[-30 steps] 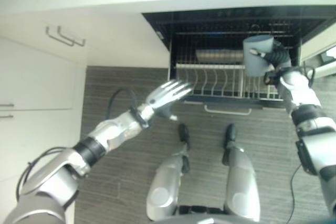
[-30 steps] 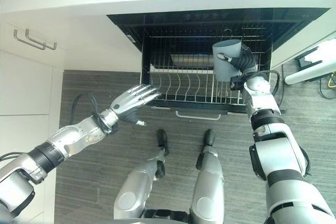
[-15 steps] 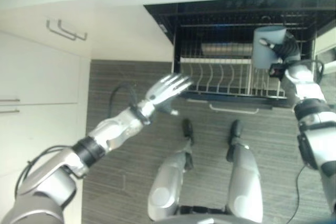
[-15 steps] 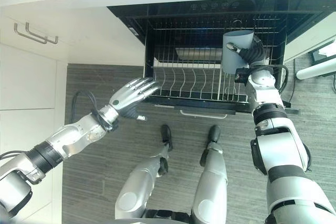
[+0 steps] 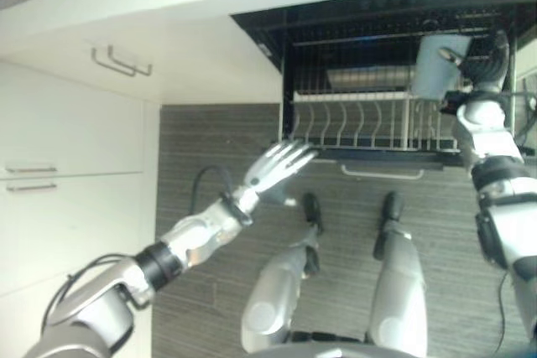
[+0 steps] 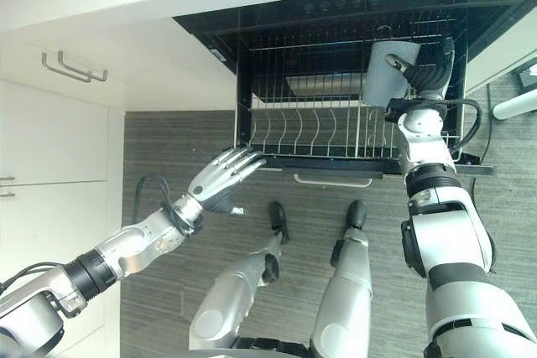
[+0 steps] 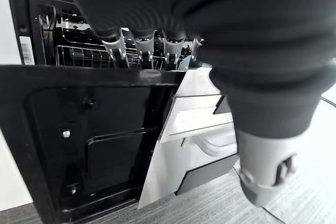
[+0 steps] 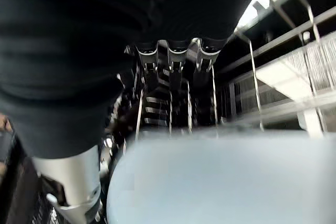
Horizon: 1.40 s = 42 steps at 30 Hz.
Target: Place the dishes in the dishwasher.
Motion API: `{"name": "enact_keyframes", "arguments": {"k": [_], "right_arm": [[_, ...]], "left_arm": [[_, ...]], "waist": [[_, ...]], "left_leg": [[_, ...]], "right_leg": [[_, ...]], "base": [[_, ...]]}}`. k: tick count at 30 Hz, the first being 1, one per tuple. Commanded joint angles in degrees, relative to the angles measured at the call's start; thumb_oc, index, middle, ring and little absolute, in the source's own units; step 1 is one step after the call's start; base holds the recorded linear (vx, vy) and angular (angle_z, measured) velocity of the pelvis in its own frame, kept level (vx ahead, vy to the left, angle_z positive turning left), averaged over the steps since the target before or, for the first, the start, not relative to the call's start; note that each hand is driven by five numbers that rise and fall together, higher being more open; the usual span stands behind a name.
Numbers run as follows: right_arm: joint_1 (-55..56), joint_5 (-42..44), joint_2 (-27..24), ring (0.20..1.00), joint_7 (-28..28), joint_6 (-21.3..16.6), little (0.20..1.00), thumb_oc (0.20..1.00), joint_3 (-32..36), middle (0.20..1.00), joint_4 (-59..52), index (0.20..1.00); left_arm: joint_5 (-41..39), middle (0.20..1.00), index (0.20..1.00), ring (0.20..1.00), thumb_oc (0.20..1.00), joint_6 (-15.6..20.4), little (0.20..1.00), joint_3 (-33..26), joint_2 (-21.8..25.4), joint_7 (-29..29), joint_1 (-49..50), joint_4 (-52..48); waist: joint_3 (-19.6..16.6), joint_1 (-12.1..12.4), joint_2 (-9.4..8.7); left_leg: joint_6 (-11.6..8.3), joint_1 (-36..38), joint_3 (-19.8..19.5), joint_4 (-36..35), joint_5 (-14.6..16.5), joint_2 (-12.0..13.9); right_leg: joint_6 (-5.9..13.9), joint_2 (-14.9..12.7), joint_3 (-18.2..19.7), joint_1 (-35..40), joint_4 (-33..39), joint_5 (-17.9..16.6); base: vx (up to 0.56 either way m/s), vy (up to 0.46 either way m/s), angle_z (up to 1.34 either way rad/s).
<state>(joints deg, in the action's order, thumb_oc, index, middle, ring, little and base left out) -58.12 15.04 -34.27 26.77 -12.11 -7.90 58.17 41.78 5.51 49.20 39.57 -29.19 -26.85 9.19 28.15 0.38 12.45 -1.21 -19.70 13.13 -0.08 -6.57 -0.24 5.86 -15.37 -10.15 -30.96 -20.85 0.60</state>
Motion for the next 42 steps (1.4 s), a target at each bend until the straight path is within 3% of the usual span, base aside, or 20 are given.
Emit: {"name": "enact_keyframes", "arguments": {"k": [1, 4, 6, 7, 12, 15, 16, 19, 22, 26, 29, 31, 32, 33, 36, 37, 39, 40, 41, 42], "right_arm": [[-2.7, -2.0, -5.0, 1.000, 3.7, -6.9, 1.000, 1.000, 0.5, 1.000, -2.6, 1.000], [-0.1, 7.1, -2.7, 1.000, 3.0, -12.7, 1.000, 1.000, 2.1, 1.000, -4.6, 1.000], [2.4, 9.1, -1.0, 1.000, -0.3, -14.4, 1.000, 1.000, 3.5, 1.000, -6.1, 1.000], [7.3, 8.5, 3.0, 1.000, -2.9, -18.1, 1.000, 1.000, 3.7, 1.000, -10.5, 1.000], [17.2, 16.4, 8.4, 1.000, -8.4, -21.5, 1.000, 1.000, 2.5, 1.000, -20.9, 1.000], [24.2, 16.6, 11.5, 1.000, -10.4, -23.5, 1.000, 1.000, -0.2, 1.000, -29.5, 1.000], [28.2, 17.0, 12.8, 1.000, -10.9, -24.4, 1.000, 1.000, -1.7, 1.000, -34.6, 1.000], [35.2, 16.5, 14.3, 1.000, -13.2, -26.3, 1.000, 1.000, -3.3, 1.000, -41.7, 1.000], [42.2, 15.9, 14.6, 1.000, -19.3, -28.2, 1.000, 1.000, -5.2, 1.000, -49.3, 1.000], [47.0, 15.6, 14.5, 1.000, -23.2, -29.5, 1.000, 1.000, -6.8, 1.000, -54.2, 1.000], [48.0, 16.9, 14.1, 1.000, -25.4, -29.2, 1.000, 1.000, -7.1, 1.000, -55.9, 1.000], [48.9, 17.4, 13.5, 1.000, -27.8, -26.9, 1.000, 1.000, -7.2, 1.000, -58.4, 1.000], [49.7, 15.6, 12.8, 1.000, -27.7, -25.5, 1.000, 1.000, -6.9, 1.000, -60.1, 1.000], [49.8, 15.4, 12.7, 1.000, -27.6, -25.3, 1.000, 1.000, -6.8, 1.000, -60.3, 1.000], [50.8, 13.7, 11.2, 1.000, -27.4, -23.8, 1.000, 1.000, -5.3, 1.000, -61.9, 1.000], [51.6, 12.9, 10.5, 1.000, -26.3, -22.5, 1.000, 1.000, -3.6, 1.000, -63.3, 1.000], [52.9, 13.5, 10.3, 1.000, -25.9, -21.9, 1.000, 1.000, -1.7, 1.000, -64.4, 1.000], [53.9, 14.7, 10.4, 1.000, -26.0, -21.8, 1.000, 1.000, -0.6, 1.000, -65.1, 1.000], [55.9, 16.3, 11.1, 1.000, -26.8, -21.8, 1.000, 1.000, 1.6, 1.000, -66.2, 1.000], [57.1, 17.2, 11.6, 1.000, -26.2, -22.7, 1.000, 1.000, 2.6, 1.000, -66.5, 1.000]], "left_arm": [[3.3, 1.000, 1.000, 1.000, 1.000, -1.2, 1.000, 1.2, -3.5, -3.2, 0.5, -0.8], [4.6, 1.000, 1.000, 1.000, 1.000, -0.9, 1.000, 1.5, -4.6, -5.2, 2.5, 1.1], [5.2, 1.000, 1.000, 1.000, 1.000, -1.2, 1.000, 1.3, -4.9, -5.6, 3.4, 1.9], [6.7, 1.000, 1.000, 1.000, 1.000, -0.1, 1.000, 1.0, -5.9, -7.3, 5.4, 5.2], [6.5, 1.000, 1.000, 1.000, 1.000, -0.8, 1.000, -0.7, -8.8, -13.8, 10.4, 12.1], [4.8, 1.000, 1.000, 1.000, 1.000, 2.0, 1.000, -3.8, -9.9, -22.4, 13.5, 16.1], [5.1, 1.000, 1.000, 1.000, 1.000, 4.8, 1.000, -7.0, -10.1, -27.9, 14.6, 16.2], [2.8, 1.000, 1.000, 1.000, 1.000, 7.2, 1.000, -12.8, -9.9, -31.3, 16.9, 15.3], [1.9, 1.000, 1.000, 1.000, 1.000, 8.5, 1.000, -19.0, -10.0, -30.0, 19.7, 15.3], [3.9, 1.000, 1.000, 1.000, 1.000, 8.7, 1.000, -22.4, -11.2, -26.1, 23.8, 15.7], [4.1, 1.000, 1.000, 1.000, 1.000, 7.9, 1.000, -23.1, -12.2, -25.2, 26.1, 16.2], [-0.2, 1.000, 1.000, 1.000, 1.000, 7.8, 1.000, -24.3, -13.8, -26.2, 27.6, 17.3], [-4.1, 1.000, 1.000, 1.000, 1.000, 10.4, 1.000, -25.9, -14.6, -27.4, 28.2, 17.7], [-4.2, 1.000, 1.000, 1.000, 1.000, 10.5, 1.000, -26.1, -14.6, -27.4, 28.3, 17.7], [-8.4, 1.000, 1.000, 1.000, 1.000, 15.8, 1.000, -29.4, -15.3, -28.6, 29.6, 16.1], [-11.3, 1.000, 1.000, 1.000, 1.000, 19.0, 1.000, -32.1, -15.5, -29.0, 30.6, 13.2], [-15.3, 1.000, 1.000, 1.000, 1.000, 23.8, 1.000, -35.4, -16.0, -29.0, 30.7, 11.3], [-17.9, 1.000, 1.000, 1.000, 1.000, 27.3, 1.000, -36.8, -16.3, -27.4, 30.2, 10.4], [-21.9, 1.000, 1.000, 1.000, 1.000, 32.6, 1.000, -38.7, -16.8, -22.9, 29.2, 9.0], [-25.3, 1.000, 1.000, 1.000, 1.000, 33.2, 1.000, -39.4, -17.3, -18.6, 28.6, 8.2]], "waist": [[1.6, -0.6, 5.95], [1.6, -1.1, 5.64], [1.6, -1.4, 5.42], [1.6, -2.1, 4.41], [1.6, -3.6, 3.14], [1.6, -4.7, 1.76], [1.6, -5.0, 0.81], [1.6, -5.2, -1.15], [1.4, -5.2, -4.20], [-2.8, -4.1, -7.01], [-5.5, -3.4, -7.94], [-8.8, -3.2, -8.39], [-10.2, -3.3, -9.14], [-10.5, -3.3, -9.11], [-12.0, -2.7, -9.95], [-12.8, -2.5, -9.88], [-13.2, -2.7, -9.98], [-13.3, -3.3, -10.28], [-13.7, -4.1, -10.96], [-13.7, -4.3, -11.45]], "left_leg": [[-2.56, -0.8, 1.5, 3.6, 3.4, 4.0], [-2.51, 0.4, 1.7, 3.5, 3.7, 4.1], [-2.53, 0.7, 1.9, 3.3, 3.7, 4.4], [-2.30, 1.9, 2.3, 3.2, 4.1, 4.5], [-2.15, 3.3, 2.7, 3.7, 4.3, 5.1], [-2.18, 4.7, 2.6, 4.1, 4.5, 5.8], [-2.04, 5.6, 2.3, 4.4, 4.7, 6.1], [-1.95, 8.2, 1.3, 5.2, 5.3, 6.7], [-2.02, 12.0, 0.2, 6.4, 6.1, 7.9], [-2.51, 14.9, -1.3, 7.0, 6.8, 9.2], [-2.86, 17.5, -1.9, 6.5, 7.1, 9.7], [-3.06, 19.9, -1.4, 6.0, 7.7, 9.6], [-2.87, 20.3, -0.5, 8.5, 9.3, 9.1], [-2.86, 19.9, -0.7, 8.8, 9.2, 9.2], [-3.36, 19.9, -2.2, 10.7, 8.8, 10.7], [-4.41, 21.2, -3.6, 7.8, 6.2, 13.9], [-5.22, 21.6, -5.3, 6.3, 4.2, 16.7], [-5.12, 21.9, -4.6, 6.7, 5.3, 17.2], [-4.75, 22.6, -2.7, 7.4, 7.3, 16.7], [-4.33, 22.0, -1.9, 9.1, 8.6, 15.9]], "right_leg": [[2.13, -1.0, 0.4, 0.7, -3.0, 4.9], [2.04, -0.8, 0.5, 1.9, -2.7, 5.3], [2.01, -0.6, 0.6, 2.2, -2.5, 5.1], [2.11, -0.6, 0.8, 3.1, -2.6, 5.8], [1.34, 0.1, 1.3, 4.3, -3.8, 6.8], [0.66, 0.8, 1.6, 5.8, -4.4, 7.6], [0.14, 1.2, 1.4, 6.9, -4.5, 7.9], [-0.25, 1.7, 0.5, 10.3, -4.2, 8.4], [-0.51, 2.0, -1.0, 15.8, -3.4, 8.9], [-1.39, 3.1, -2.9, 21.2, -1.7, 9.8], [-1.95, 3.9, -3.9, 25.1, 0.0, 10.6], [-2.64, 5.2, -4.5, 29.0, 3.0, 10.7], [-2.91, 5.0, -5.0, 30.9, 4.5, 10.5], [-3.00, 5.1, -5.0, 31.0, 5.0, 10.1], [-2.88, 4.5, -4.4, 32.6, 6.2, 9.4], [-2.31, 3.7, -3.6, 32.7, 5.1, 9.9], [-1.58, 2.4, -2.0, 32.6, 3.0, 10.8], [-0.77, 1.0, -2.0, 32.5, 2.0, 10.8], [1.27, -1.7, -2.8, 32.5, 1.4, 9.7], [2.49, -3.4, -3.3, 32.7, 1.9, 8.1]], "base": [[0.00, 0.000, 0.00], [0.00, 0.000, 0.00], [-0.01, -0.001, -0.02], [0.00, 0.000, 0.00], [0.01, 0.006, -0.04], [-0.01, -0.030, 0.00], [-0.02, -0.100, -0.04], [-0.04, -0.171, 0.03], [-0.01, -0.208, 0.16], [0.10, -0.194, 0.09], [0.20, -0.148, 0.07], [0.27, -0.085, 0.18], [0.14, 0.003, 0.37], [0.17, 0.102, 0.45], [0.13, 0.271, 0.24], [0.19, 0.563, 0.16], [0.22, 0.687, 0.19], [0.22, 0.728, 0.16], [0.18, 0.624, 0.11], [0.18, 0.605, 0.06]]}}
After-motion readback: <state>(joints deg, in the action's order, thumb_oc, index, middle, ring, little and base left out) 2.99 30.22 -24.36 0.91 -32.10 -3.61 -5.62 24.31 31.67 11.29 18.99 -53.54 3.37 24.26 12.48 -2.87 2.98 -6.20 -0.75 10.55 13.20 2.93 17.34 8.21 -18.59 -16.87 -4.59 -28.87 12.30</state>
